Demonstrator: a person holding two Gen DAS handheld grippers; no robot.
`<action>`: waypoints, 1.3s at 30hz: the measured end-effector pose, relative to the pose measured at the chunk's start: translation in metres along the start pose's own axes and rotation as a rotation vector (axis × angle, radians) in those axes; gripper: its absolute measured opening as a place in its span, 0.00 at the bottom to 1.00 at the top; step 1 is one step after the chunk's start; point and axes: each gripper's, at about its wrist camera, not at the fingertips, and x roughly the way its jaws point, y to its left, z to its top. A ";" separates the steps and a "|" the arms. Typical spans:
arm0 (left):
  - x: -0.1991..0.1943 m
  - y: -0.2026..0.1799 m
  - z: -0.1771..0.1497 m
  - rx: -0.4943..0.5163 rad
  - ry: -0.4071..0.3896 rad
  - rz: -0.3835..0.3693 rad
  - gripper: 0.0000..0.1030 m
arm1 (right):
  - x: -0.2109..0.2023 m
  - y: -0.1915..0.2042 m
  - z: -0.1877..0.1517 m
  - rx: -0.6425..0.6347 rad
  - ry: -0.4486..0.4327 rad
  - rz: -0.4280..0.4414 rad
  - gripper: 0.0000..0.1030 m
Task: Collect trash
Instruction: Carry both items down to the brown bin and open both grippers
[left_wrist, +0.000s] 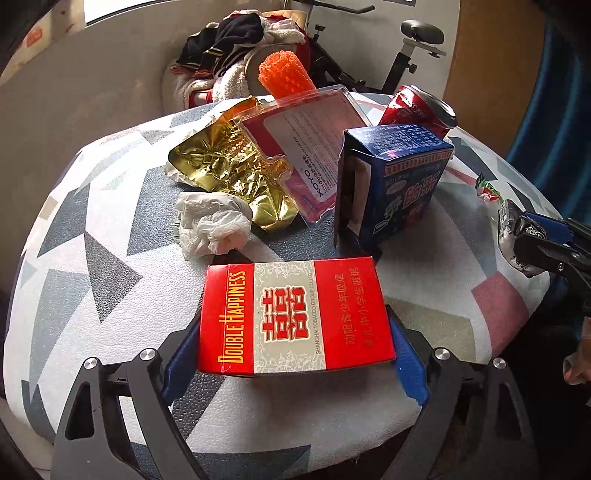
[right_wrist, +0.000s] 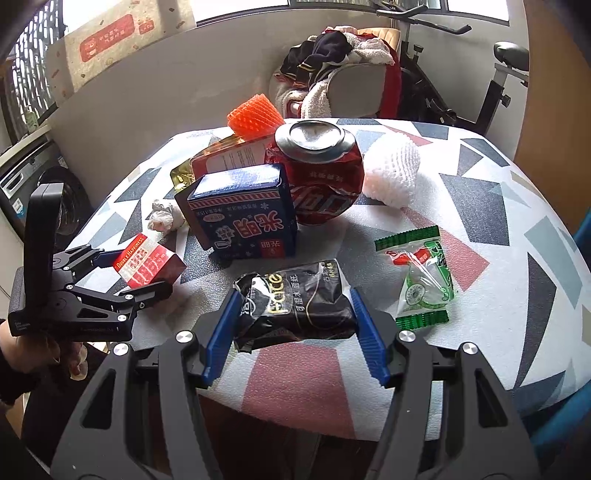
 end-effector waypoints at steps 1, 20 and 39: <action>-0.005 0.000 -0.003 -0.006 -0.006 -0.006 0.84 | -0.002 0.001 -0.002 -0.001 0.000 0.001 0.59; -0.104 -0.024 -0.083 0.062 -0.114 -0.138 0.84 | -0.041 0.034 -0.051 -0.075 -0.048 0.074 0.59; -0.101 -0.038 -0.111 0.129 -0.069 -0.185 0.84 | -0.038 0.027 -0.077 -0.025 -0.026 0.085 0.59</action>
